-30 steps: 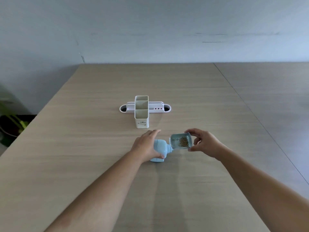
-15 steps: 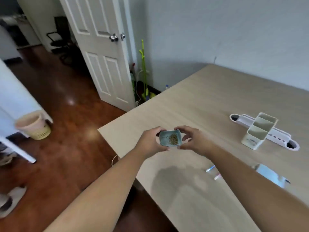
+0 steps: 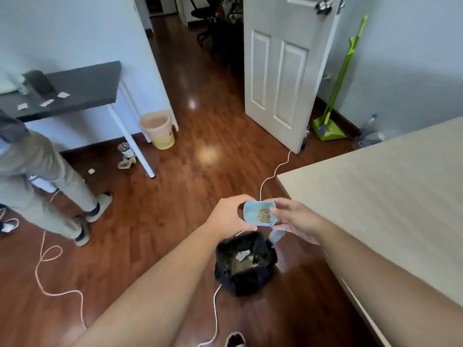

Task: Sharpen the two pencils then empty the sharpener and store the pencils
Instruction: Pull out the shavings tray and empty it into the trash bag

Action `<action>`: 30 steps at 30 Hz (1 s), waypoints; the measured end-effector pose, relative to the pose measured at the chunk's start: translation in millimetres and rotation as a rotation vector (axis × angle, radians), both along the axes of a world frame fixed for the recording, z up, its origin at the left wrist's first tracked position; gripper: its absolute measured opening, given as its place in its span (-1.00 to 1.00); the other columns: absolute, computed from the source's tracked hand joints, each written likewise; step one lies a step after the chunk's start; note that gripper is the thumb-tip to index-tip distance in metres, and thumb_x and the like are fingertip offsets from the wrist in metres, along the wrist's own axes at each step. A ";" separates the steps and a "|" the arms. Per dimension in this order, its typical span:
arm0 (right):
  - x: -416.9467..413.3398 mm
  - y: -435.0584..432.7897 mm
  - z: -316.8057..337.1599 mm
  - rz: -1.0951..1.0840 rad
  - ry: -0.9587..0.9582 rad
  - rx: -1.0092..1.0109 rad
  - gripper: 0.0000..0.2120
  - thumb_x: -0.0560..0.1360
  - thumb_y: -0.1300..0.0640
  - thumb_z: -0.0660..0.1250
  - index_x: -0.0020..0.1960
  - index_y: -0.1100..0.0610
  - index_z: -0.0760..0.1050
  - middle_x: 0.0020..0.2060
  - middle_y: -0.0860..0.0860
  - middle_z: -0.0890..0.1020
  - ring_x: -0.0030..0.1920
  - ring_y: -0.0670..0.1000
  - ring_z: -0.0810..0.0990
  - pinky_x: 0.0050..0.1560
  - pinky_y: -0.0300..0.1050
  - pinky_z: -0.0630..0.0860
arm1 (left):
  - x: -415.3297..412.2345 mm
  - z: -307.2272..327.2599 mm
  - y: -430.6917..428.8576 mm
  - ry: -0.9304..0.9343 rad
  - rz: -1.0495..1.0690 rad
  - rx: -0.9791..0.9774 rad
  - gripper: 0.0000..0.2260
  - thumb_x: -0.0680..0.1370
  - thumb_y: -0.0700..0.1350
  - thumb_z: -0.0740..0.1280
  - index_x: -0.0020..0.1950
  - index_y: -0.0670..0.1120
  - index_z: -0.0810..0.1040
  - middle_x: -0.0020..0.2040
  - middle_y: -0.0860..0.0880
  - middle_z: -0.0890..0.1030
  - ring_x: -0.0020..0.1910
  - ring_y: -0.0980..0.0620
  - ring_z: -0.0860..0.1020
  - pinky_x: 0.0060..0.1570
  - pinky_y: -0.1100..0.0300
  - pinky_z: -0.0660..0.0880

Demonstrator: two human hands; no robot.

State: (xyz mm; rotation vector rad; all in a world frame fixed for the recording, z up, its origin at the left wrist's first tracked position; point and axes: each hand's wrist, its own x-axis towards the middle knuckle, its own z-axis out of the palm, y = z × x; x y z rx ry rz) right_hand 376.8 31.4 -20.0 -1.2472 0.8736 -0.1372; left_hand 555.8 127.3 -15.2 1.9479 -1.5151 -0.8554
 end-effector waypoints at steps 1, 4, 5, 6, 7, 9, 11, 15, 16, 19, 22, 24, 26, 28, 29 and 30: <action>11.3 -0.5 -5.7 0.013 0.011 0.018 -0.73 0.58 0.21 0.20 0.27 0.09 0.45 0.08 0.10 0.62 0.00 0.01 0.63 -0.08 -0.25 0.58 | 9.7 -7.5 1.6 0.006 0.013 0.017 -0.54 0.26 -0.16 0.60 0.12 0.01 0.59 0.06 0.11 0.66 0.03 0.18 0.56 -0.02 0.52 0.36; 43.8 -7.3 -36.8 0.044 0.058 0.099 -0.72 0.58 0.23 0.19 0.27 0.11 0.45 0.06 0.08 0.63 -0.02 -0.02 0.63 -0.05 -0.24 0.58 | 35.6 -43.0 2.6 0.040 0.065 0.078 -0.54 0.26 -0.16 0.59 0.12 -0.01 0.59 0.06 0.10 0.66 0.03 0.16 0.56 -0.03 0.50 0.36; 51.8 -10.1 -50.3 0.049 0.077 0.120 -0.72 0.58 0.23 0.20 0.27 0.11 0.45 0.06 0.07 0.63 -0.02 -0.04 0.64 -0.08 -0.25 0.58 | 41.2 -56.7 2.6 0.058 0.082 0.096 -0.54 0.26 -0.17 0.59 0.12 -0.01 0.59 0.05 0.10 0.66 0.03 0.14 0.57 -0.02 0.47 0.38; 57.6 -12.1 -62.7 0.053 0.089 0.136 -0.72 0.58 0.23 0.20 0.27 0.11 0.45 0.05 0.07 0.63 -0.03 -0.05 0.64 -0.12 -0.28 0.58 | 44.8 -68.8 2.6 0.068 0.097 0.113 -0.54 0.25 -0.18 0.59 0.11 -0.01 0.59 0.05 0.09 0.66 0.03 0.11 0.59 0.00 0.42 0.41; 63.6 -14.0 -79.1 0.061 0.108 0.157 -0.73 0.58 0.24 0.20 0.27 0.11 0.45 0.06 0.08 0.63 -0.03 -0.05 0.65 -0.16 -0.30 0.58 | 48.2 -85.6 2.5 0.080 0.121 0.136 -0.54 0.25 -0.18 0.58 0.11 -0.02 0.58 0.05 0.07 0.66 0.05 0.08 0.60 0.03 0.34 0.45; 74.5 -18.5 -113.1 0.066 0.164 0.160 -0.73 0.57 0.25 0.22 0.26 0.12 0.46 0.08 0.11 0.63 -0.02 -0.03 0.65 -0.17 -0.31 0.58 | 52.3 -121.0 2.3 0.102 0.198 0.183 -0.51 0.25 -0.17 0.58 0.15 -0.03 0.57 0.09 0.02 0.66 0.09 0.02 0.61 0.13 0.16 0.51; 81.2 -22.7 -148.4 0.007 0.254 0.060 -0.71 0.53 0.26 0.28 0.25 0.15 0.47 0.06 0.16 0.61 -0.05 0.01 0.62 -0.17 -0.25 0.57 | 53.4 -153.8 7.1 0.068 0.261 0.240 -0.46 0.30 -0.15 0.56 0.25 -0.06 0.53 0.19 -0.03 0.62 0.17 -0.01 0.57 0.21 0.10 0.48; 96.6 -33.1 -226.5 0.045 0.512 -0.334 -0.60 0.42 0.24 0.41 0.24 0.18 0.47 0.10 0.20 0.63 0.05 0.13 0.60 0.12 -0.03 0.52 | 54.9 -232.8 18.0 -0.075 0.236 0.470 -0.43 0.42 -0.05 0.46 0.40 -0.09 0.38 0.33 -0.09 0.48 0.33 -0.10 0.45 0.30 0.08 0.40; 99.4 -33.2 -241.4 0.093 0.564 -0.406 -0.57 0.41 0.21 0.43 0.26 0.19 0.45 0.11 0.19 0.63 0.10 0.16 0.60 0.17 -0.04 0.48 | 54.6 -250.0 21.5 -0.091 0.231 0.520 -0.44 0.43 -0.03 0.44 0.39 -0.08 0.38 0.31 -0.10 0.48 0.31 -0.13 0.46 0.27 0.06 0.43; 108.6 -31.2 -293.4 0.213 0.662 -0.634 -0.54 0.41 0.15 0.42 0.28 0.19 0.43 0.16 0.18 0.58 0.16 0.19 0.54 0.20 0.03 0.48 | 46.9 -307.6 28.1 -0.079 0.205 0.658 -0.45 0.46 -0.03 0.40 0.40 -0.11 0.34 0.29 -0.15 0.47 0.29 -0.17 0.46 0.21 0.02 0.46; 112.8 -25.2 -336.1 0.315 0.686 -0.818 -0.59 0.43 0.14 0.39 0.24 0.15 0.40 0.14 0.12 0.52 0.17 0.17 0.49 0.14 0.08 0.46 | 38.3 -353.4 33.0 -0.116 0.106 0.753 -0.33 0.50 0.01 0.38 0.51 -0.14 0.17 0.47 -0.14 0.29 0.41 -0.16 0.36 0.29 0.01 0.37; 114.2 -23.2 -363.7 0.417 0.696 -0.938 -0.61 0.43 0.16 0.39 0.22 0.15 0.40 0.11 0.12 0.51 0.15 0.17 0.49 0.15 0.08 0.43 | 34.5 -380.3 35.6 -0.151 0.053 0.768 -0.26 0.52 0.05 0.35 0.56 -0.13 0.05 0.57 -0.09 0.10 0.51 -0.10 0.21 0.40 -0.01 0.26; 114.0 -21.9 -386.0 0.511 0.707 -1.009 -0.62 0.42 0.16 0.38 0.20 0.15 0.40 0.09 0.11 0.53 0.14 0.16 0.49 0.17 0.04 0.38 | 33.0 -400.6 38.0 -0.180 0.017 0.774 -0.25 0.55 0.07 0.32 0.58 -0.13 -0.03 0.60 -0.07 -0.02 0.56 -0.07 0.09 0.46 0.00 0.17; 113.7 -18.8 -403.4 0.533 0.724 -1.012 -0.61 0.41 0.17 0.39 0.20 0.15 0.40 0.08 0.10 0.53 0.14 0.15 0.49 0.19 0.02 0.35 | 30.7 -414.3 41.0 -0.196 -0.003 0.805 -0.24 0.56 0.08 0.29 0.58 -0.14 -0.08 0.60 -0.07 -0.09 0.57 -0.05 0.03 0.48 0.02 0.12; 113.3 -16.7 -409.9 0.544 0.728 -1.019 -0.61 0.39 0.17 0.40 0.18 0.15 0.40 0.07 0.10 0.53 0.13 0.15 0.50 0.19 0.02 0.35 | 29.7 -418.2 42.7 -0.199 -0.008 0.821 -0.23 0.56 0.09 0.28 0.58 -0.15 -0.09 0.60 -0.08 -0.11 0.58 -0.04 0.00 0.49 0.03 0.10; 112.2 -14.4 -415.3 0.573 0.723 -1.031 -0.61 0.38 0.17 0.41 0.17 0.15 0.40 0.05 0.10 0.54 0.12 0.15 0.50 0.18 0.02 0.35 | 29.1 -421.4 44.1 -0.198 -0.013 0.834 -0.22 0.56 0.10 0.29 0.57 -0.16 -0.10 0.60 -0.09 -0.13 0.58 -0.04 -0.01 0.49 0.03 0.11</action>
